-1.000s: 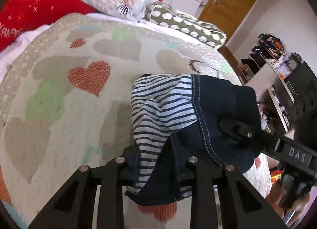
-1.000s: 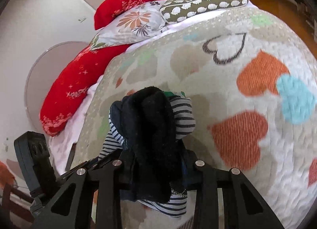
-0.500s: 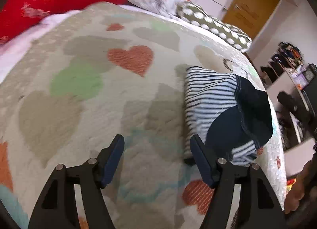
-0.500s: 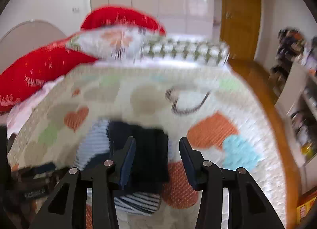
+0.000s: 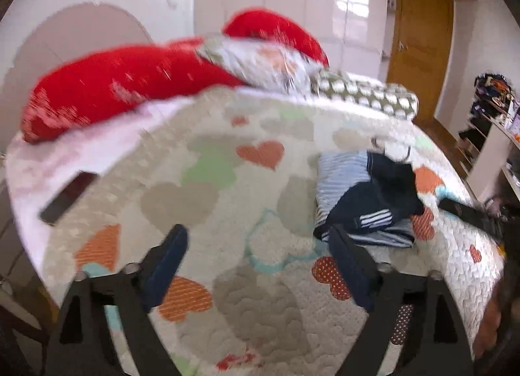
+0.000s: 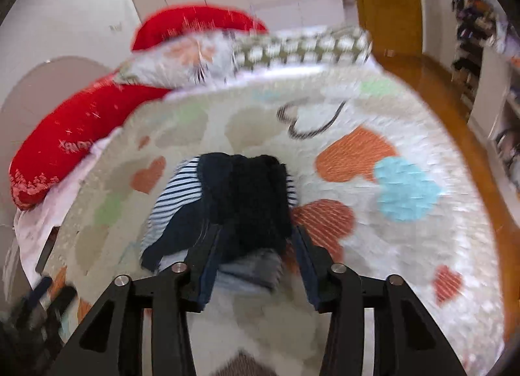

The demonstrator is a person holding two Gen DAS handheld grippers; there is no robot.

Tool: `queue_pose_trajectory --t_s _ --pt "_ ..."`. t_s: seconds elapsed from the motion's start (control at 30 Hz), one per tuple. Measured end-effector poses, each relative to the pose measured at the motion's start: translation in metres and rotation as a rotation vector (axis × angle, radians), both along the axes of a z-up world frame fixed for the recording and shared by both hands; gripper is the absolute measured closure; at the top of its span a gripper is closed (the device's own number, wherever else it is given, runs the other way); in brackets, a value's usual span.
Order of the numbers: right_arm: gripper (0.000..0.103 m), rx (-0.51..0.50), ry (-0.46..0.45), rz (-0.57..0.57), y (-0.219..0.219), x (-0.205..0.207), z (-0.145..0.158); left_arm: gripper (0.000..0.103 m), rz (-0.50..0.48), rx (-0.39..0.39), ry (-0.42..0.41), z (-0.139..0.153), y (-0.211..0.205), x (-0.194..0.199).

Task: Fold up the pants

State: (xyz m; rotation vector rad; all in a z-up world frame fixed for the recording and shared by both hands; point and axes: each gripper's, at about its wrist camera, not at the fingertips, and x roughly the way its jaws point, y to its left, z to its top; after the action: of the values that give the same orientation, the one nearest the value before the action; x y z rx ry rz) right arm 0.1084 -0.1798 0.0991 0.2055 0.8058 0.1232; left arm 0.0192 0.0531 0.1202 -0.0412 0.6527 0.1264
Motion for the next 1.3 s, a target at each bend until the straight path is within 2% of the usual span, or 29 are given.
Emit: queue_pose_trajectory --t_s 0.17,0.27,0.37,0.5,0.9,1.3 --pt "0.046 -0.029 -0.044 -0.055 -0.008 -0.076 -0.004 0.007 -0.008 0.025 -0.085 0.028 -0.013 -0.039" --pt "0.045 0.032 -0.02 -0.097 -0.014 -0.105 -0.013 0.007 -0.001 0.039 -0.109 0.045 -0.018 -0.058" --pt "0.045 0.057 0.011 -0.119 -0.015 -0.114 -0.019 0.006 0.002 0.061 -0.15 0.057 -0.024 -0.068" --pt "0.043 0.015 0.014 -0.109 -0.008 -0.121 -0.021 0.005 0.012 0.114 -0.18 0.063 -0.032 -0.073" --pt "0.041 -0.028 0.08 -0.095 0.007 -0.117 -0.047 0.005 -0.026 0.088 0.014 0.028 -0.029 -0.051" --pt "0.039 -0.045 0.094 -0.081 0.013 -0.117 -0.051 0.005 -0.101 -0.001 0.095 0.016 -0.031 -0.048"
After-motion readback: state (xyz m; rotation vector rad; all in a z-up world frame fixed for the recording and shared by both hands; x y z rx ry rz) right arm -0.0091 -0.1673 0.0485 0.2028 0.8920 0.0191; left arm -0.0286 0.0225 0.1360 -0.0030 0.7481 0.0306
